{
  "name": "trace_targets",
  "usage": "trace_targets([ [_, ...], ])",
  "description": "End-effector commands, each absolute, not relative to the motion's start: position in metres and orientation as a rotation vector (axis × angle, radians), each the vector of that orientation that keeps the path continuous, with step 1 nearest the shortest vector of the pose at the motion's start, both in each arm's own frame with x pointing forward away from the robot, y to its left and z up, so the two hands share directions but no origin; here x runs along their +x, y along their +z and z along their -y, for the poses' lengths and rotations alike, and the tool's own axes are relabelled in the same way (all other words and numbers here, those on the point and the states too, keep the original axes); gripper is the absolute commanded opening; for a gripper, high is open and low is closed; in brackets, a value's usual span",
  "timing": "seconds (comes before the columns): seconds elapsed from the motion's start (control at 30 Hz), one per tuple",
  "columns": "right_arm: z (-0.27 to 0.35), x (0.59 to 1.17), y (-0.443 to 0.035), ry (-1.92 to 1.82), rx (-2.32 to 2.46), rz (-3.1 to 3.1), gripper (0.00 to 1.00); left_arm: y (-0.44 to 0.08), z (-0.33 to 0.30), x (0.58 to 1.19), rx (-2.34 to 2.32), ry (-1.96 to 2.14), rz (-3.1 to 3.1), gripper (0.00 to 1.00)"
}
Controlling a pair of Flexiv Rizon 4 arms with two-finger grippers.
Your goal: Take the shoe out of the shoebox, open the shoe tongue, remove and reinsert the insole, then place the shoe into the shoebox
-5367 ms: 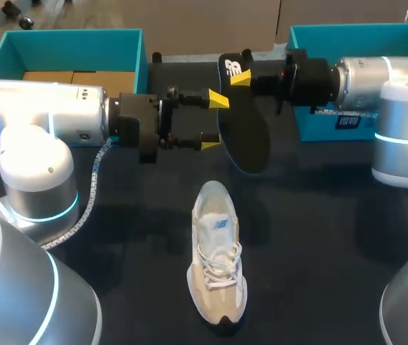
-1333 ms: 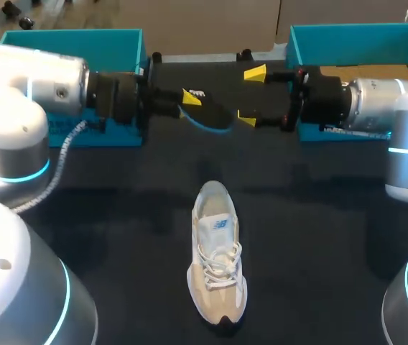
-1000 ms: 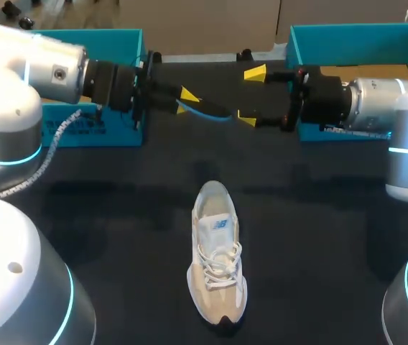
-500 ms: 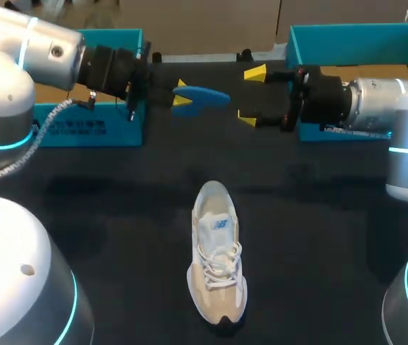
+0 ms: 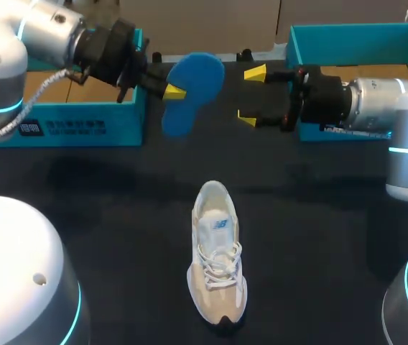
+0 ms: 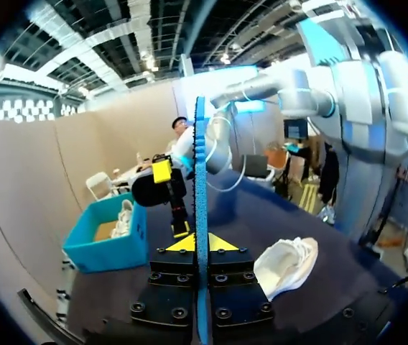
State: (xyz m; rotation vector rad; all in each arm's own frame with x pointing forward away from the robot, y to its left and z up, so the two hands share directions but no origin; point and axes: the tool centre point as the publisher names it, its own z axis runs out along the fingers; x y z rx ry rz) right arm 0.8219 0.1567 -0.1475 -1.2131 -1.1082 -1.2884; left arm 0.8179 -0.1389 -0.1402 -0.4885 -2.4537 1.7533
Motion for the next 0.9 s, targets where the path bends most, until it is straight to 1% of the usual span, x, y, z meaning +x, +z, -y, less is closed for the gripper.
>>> trace_targets([
  [0.03,-0.157,0.821,-0.148,-1.291,-1.215,1.108,1.00,-0.140,0.140,0.826,-0.450,1.619,2.300,0.00],
  [0.23,-0.157,0.821,-0.148,-1.291,-1.215,1.108,1.00,-0.140,0.140,0.826,-0.450,1.619,2.300,0.00],
  [0.43,-0.157,0.821,-0.148,-1.291,-1.215,1.108,1.00,-0.159,0.146,0.816,-0.018,1.540,2.196,0.00],
  [0.57,-0.157,0.821,-0.148,-1.291,-1.215,1.108,1.00,-0.178,0.145,0.819,0.531,1.465,2.023,0.00],
  [0.6,-0.157,0.821,-0.148,-1.291,-1.215,1.108,1.00,-0.183,0.144,0.818,0.596,1.434,1.972,0.00],
  [0.63,-0.157,0.821,-0.148,-1.291,-1.215,1.108,1.00,-0.185,0.143,0.816,0.608,1.426,1.959,0.00],
  [0.67,-0.157,0.821,-0.148,-1.291,-1.215,1.108,1.00,-0.183,0.142,0.811,0.527,1.451,2.059,0.00],
  [0.9,-0.157,0.821,-0.148,-1.291,-1.215,1.108,1.00,-0.183,0.142,0.811,0.527,1.451,2.059,0.00],
])
